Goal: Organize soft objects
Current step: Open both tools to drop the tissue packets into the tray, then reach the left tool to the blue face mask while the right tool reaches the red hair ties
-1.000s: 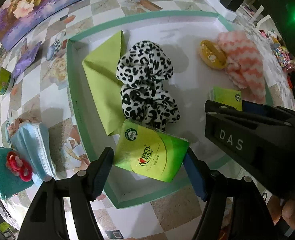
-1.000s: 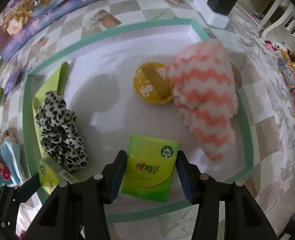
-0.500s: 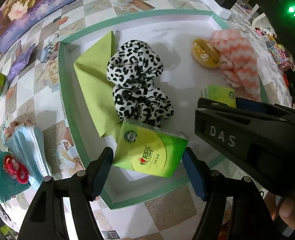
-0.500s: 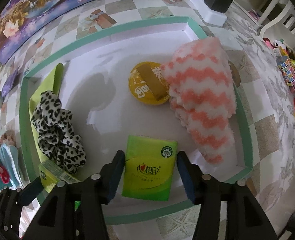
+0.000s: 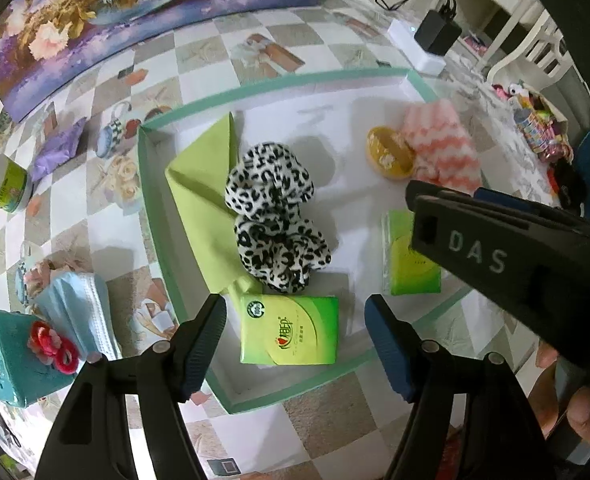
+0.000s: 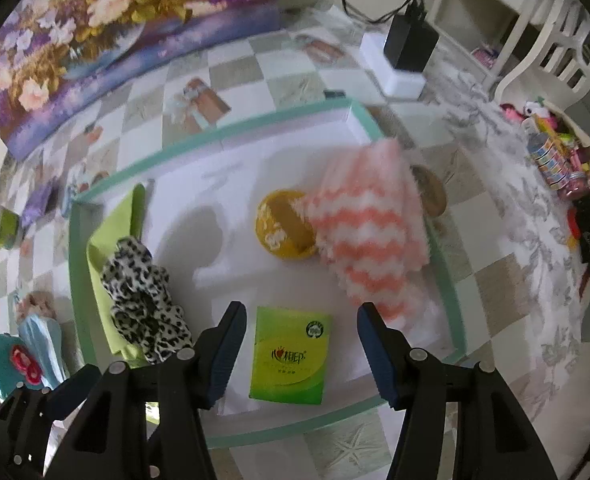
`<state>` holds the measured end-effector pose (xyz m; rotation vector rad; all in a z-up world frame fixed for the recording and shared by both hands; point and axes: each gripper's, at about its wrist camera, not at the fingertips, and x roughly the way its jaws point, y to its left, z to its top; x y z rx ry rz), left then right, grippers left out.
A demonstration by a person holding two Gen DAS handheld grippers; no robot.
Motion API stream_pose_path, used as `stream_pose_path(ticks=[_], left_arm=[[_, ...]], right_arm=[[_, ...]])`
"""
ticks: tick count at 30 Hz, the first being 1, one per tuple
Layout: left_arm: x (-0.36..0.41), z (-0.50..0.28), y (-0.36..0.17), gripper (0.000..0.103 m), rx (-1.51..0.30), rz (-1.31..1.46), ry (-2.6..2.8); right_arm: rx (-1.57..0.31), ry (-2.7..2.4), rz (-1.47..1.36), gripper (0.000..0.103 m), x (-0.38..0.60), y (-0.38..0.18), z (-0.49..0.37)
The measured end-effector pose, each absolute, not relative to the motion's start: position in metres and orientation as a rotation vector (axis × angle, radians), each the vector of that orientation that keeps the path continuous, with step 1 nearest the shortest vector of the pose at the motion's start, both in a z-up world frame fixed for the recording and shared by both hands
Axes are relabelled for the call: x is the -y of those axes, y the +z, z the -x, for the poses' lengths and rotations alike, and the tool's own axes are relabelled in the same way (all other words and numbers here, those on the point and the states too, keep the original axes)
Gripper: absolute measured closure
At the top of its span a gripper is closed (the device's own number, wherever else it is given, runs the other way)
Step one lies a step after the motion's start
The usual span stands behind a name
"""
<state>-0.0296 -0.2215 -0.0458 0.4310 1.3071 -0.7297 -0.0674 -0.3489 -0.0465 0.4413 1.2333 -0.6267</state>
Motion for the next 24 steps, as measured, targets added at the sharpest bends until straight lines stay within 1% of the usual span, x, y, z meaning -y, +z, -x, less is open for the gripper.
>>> stream_pose_path(ticks=[6,11,13,14,22,24], left_arm=[[0.201,0.012,-0.04,0.03,-1.298,-0.365,-0.701],[0.183,-0.009,-0.039,0.029,-1.286,-0.275,-0.631],[0.176,-0.018,-0.038,0.025,-1.281,-0.243,-0.596],[0.172,-0.022,-0.037,0.018,-1.277,-0.226,-0.58],[0.149,-0.044,-0.027,0.017,-1.237,-0.119,-0.495],[0.146,-0.047,-0.026,0.015,-1.226,-0.109,-0.481]], right_arm=[[-1.19,-0.64,-0.435,0.041,0.349,-0.03,0.07],[-1.197,-0.635,-0.436,0.041,0.348,-0.035,0.067],[-1.193,-0.634,-0.434,0.041,0.347,-0.036,0.067],[-1.194,-0.632,-0.431,0.038,0.347,-0.036,0.066],[-1.188,-0.626,-0.408,0.029,0.342,-0.034,0.063],[-1.188,-0.621,-0.4,0.028,0.34,-0.034,0.061]])
